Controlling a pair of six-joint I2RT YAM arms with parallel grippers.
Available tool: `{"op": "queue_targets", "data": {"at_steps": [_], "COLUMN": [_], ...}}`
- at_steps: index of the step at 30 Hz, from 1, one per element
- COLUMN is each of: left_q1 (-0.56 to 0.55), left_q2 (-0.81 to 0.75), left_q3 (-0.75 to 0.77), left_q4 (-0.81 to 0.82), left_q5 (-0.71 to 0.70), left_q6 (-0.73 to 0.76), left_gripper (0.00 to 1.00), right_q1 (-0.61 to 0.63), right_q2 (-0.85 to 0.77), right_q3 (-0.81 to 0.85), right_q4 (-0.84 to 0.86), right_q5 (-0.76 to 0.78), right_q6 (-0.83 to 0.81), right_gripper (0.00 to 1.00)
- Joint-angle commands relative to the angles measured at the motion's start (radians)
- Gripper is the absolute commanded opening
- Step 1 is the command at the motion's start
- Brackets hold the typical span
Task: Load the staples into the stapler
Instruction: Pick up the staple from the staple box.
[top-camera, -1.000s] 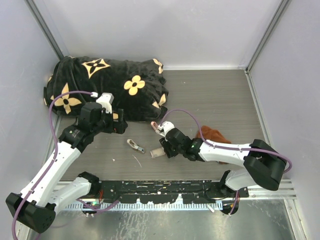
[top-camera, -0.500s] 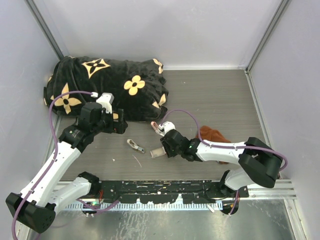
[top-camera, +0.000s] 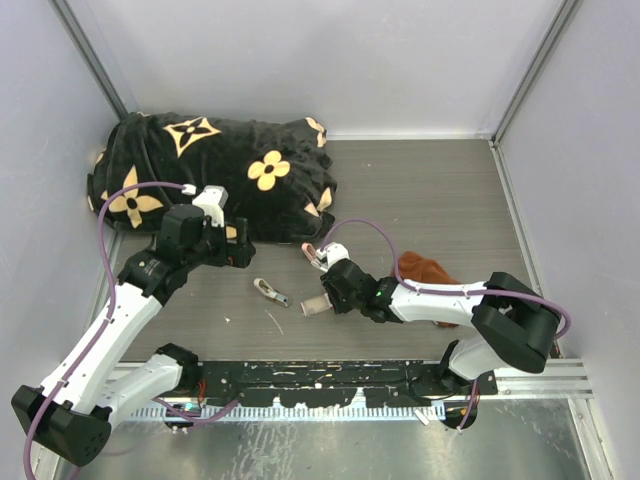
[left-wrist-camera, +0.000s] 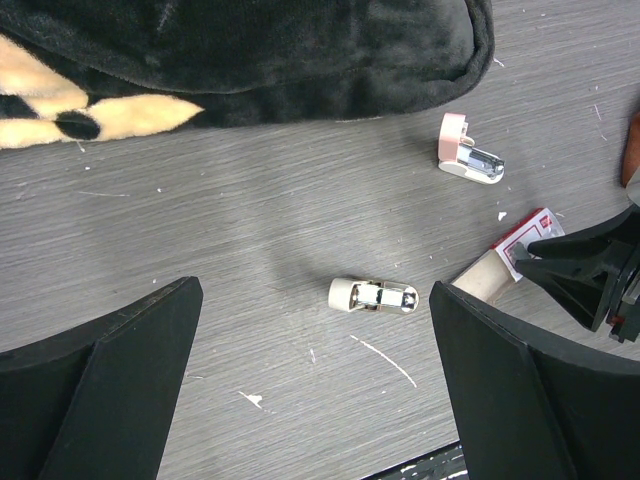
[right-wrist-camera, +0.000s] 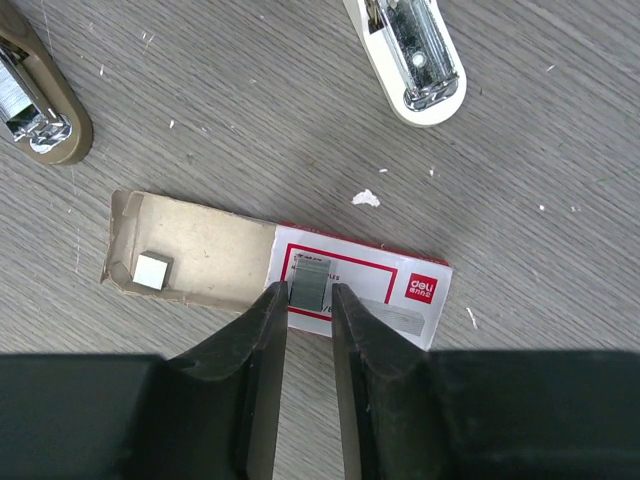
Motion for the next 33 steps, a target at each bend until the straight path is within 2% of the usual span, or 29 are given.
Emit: {"op": "queue_targets", "data": {"at_steps": [1,7,17,22,27,33], "left_q1": [-0.007,-0.007,-0.007,-0.007,-0.008,-0.057], "left_q2": [-0.013,-0.014,0.031,0.081,0.102,0.212], "left_q3": [0.005,0.005,0.005,0.023,-0.034,-0.101], "left_q4": [0.049,0.046,0.065,0.078,0.218,0.444], "left_q5": [0.012,0.010,0.063,0.086,0.127,0.135], "left_q6": [0.001,0.002,-0.032,-0.089,-0.200,-0.277], "left_gripper": [1.00,1.00,1.00,0.98,0.94,0.90], "right_q1": [0.004,0.005,-0.001,-0.043,-0.092,-0.121], "right_q2": [0.005,-0.006,-0.072,-0.098,-0.119,-0.151], "right_q3": [0.004,-0.007,0.026,0.021,-0.012,-0.036], "right_q4": [0.049,0.047,-0.001,0.000,0.038,0.059], "right_q5": [0.019,0.028,0.007,-0.080,-0.152,-0.185], "right_q6": [0.016,0.024,-0.033,-0.062,-0.075,-0.097], "right_gripper": [0.28,0.20,0.14,0.13,0.12,0.12]}}
